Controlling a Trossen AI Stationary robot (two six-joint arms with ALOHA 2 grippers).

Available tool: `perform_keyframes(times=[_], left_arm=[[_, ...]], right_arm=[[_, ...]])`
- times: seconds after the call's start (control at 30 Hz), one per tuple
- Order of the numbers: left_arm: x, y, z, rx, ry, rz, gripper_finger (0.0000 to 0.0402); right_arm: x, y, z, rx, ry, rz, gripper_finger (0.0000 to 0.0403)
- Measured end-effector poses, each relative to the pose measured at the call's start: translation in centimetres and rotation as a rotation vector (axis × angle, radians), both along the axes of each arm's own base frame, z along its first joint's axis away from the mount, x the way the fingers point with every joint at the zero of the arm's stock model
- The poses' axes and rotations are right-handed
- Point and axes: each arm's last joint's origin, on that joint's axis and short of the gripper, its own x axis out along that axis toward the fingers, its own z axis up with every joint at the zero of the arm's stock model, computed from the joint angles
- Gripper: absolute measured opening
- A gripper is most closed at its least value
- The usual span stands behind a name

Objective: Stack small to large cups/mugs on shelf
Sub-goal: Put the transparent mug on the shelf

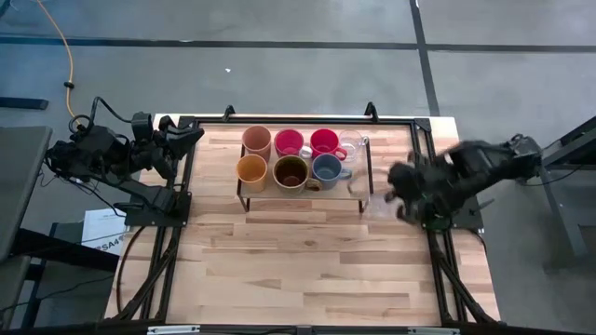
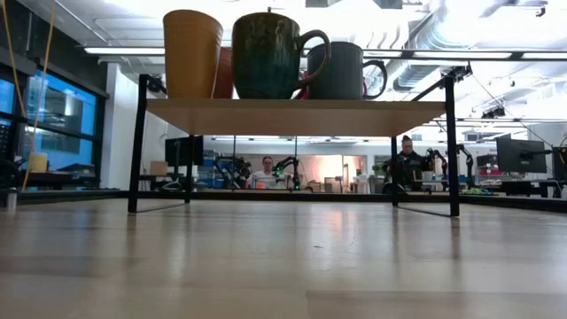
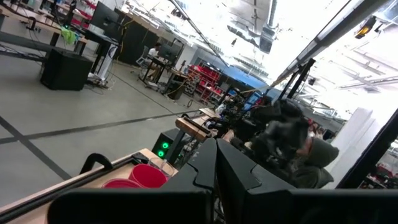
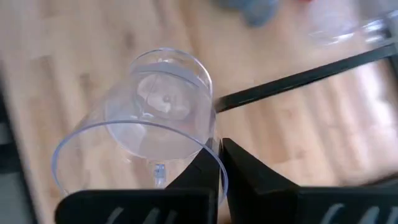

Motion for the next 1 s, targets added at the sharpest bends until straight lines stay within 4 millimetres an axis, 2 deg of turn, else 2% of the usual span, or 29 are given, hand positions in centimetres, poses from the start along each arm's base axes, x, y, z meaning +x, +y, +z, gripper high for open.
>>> perform_keyframes(times=[0.1, 0.23, 0.43, 0.57, 0.77, 1.0], left_arm=[[0.0, 0.0, 0.0, 0.0, -0.002, 0.0, 0.0], [0.0, 0.0, 0.0, -0.001, -0.005, 0.0, 0.0], [0.0, 0.0, 0.0, -0.001, -0.005, 0.0, 0.0], [0.0, 0.0, 0.0, -0.001, -0.005, 0.0, 0.0], [0.0, 0.0, 0.1, -0.001, -0.006, 0.0, 0.0], [0.0, 0.0, 0.1, -0.001, -0.006, 0.0, 0.0]], right_arm=[[1.3, -2.3, 0.6, -0.058, 0.028, -0.017, 0.0], [4.1, -4.3, 0.6, -0.077, 0.093, 0.048, 0.0], [8.4, -6.0, -0.5, -0.107, 0.189, 0.165, 0.0], [10.4, -6.7, -1.6, -0.113, 0.253, 0.226, 0.0], [11.7, -7.3, -3.0, -0.12, 0.319, 0.293, 0.0], [11.9, -8.3, -3.2, -0.139, 0.336, 0.253, 0.0]])
